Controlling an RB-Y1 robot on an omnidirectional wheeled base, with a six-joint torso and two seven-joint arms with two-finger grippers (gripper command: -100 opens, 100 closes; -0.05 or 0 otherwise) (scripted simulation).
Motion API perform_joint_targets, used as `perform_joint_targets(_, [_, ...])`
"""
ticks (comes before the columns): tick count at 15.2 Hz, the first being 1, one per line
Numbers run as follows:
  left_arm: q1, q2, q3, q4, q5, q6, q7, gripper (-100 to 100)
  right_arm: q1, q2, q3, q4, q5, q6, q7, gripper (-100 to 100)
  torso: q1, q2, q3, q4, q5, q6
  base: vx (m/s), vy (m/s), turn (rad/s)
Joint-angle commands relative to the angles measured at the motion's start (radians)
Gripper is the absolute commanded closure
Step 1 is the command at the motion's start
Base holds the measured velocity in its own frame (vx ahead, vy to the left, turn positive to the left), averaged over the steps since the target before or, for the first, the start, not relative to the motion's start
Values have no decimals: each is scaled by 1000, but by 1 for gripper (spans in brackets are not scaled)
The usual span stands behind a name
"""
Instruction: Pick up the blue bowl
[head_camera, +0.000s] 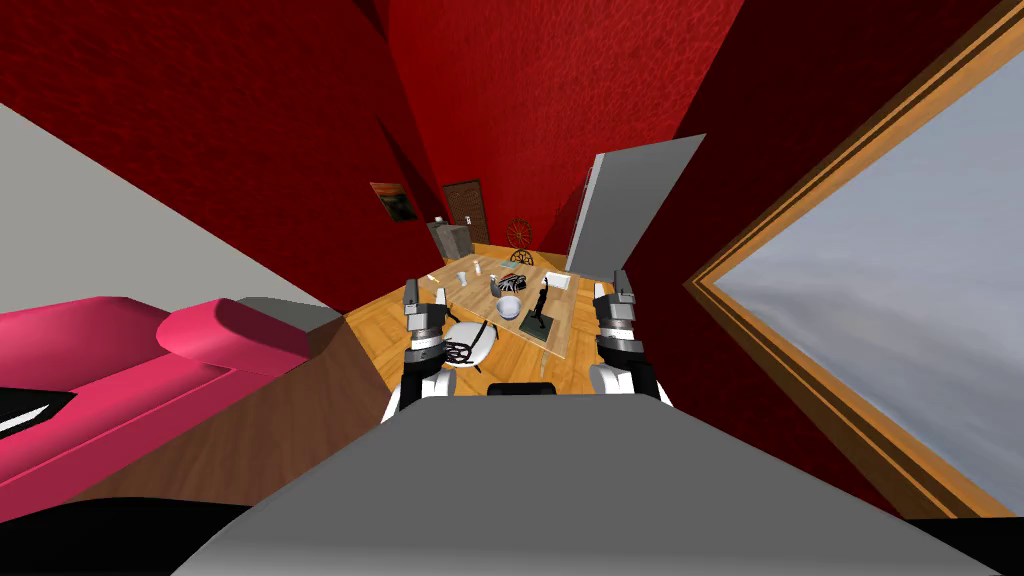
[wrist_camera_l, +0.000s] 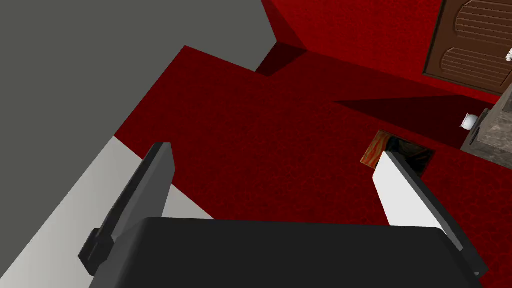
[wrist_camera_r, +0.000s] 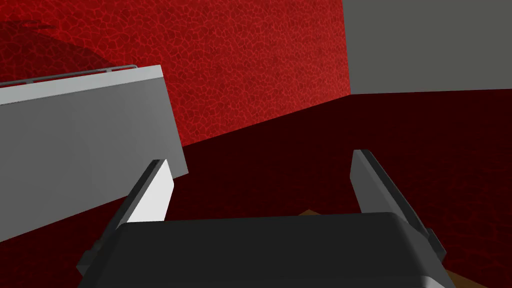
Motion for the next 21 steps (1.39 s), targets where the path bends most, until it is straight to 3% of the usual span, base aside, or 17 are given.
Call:
perform_joint_targets(1, [-6, 35, 3, 7, 0, 16, -2, -100, 0, 0, 0, 0, 0, 0, 0, 0, 0, 0, 0, 0, 0, 0, -32, 18, -37])
perform_joint_targets(2, [-12, 60, 6, 13, 1, 31, -3, -100, 0, 0, 0, 0, 0, 0, 0, 0, 1, 1, 1, 0, 0, 0, -70, 48, -82])
perform_joint_targets(3, [-12, 60, 6, 13, 1, 31, -3, -100, 0, 0, 0, 0, 0, 0, 0, 0, 3, 3, 2, 1, 0, 0, -82, 57, -72])
perform_joint_targets(5, [-30, 112, 15, 33, 2, 78, -8, -100, 0, 0, 0, 0, 0, 0, 0, 0, 4, 6, 3, 1, 1, 0, -91, 49, -92])
perform_joint_targets(9, [-54, 159, 27, 60, 4, 138, -15, -100, 0, 0, 0, 0, 0, 0, 0, 0, 2, 4, 2, 1, 1, 0, -53, 24, -93])
perform_joint_targets(17, [-121, 232, 60, 134, 9, 294, -34, -100, 0, 0, 0, 0, 0, 0, 0, 0, 1, 1, 1, 0, 0, 0, -23, 11, -117])
perform_joint_targets(21, [-140, 247, 70, 156, 10, 372, -39, -100, 0, 0, 0, 0, 0, 0, 0, 0, 1, 0, 0, 0, 0, 0, -10, 5, -100])
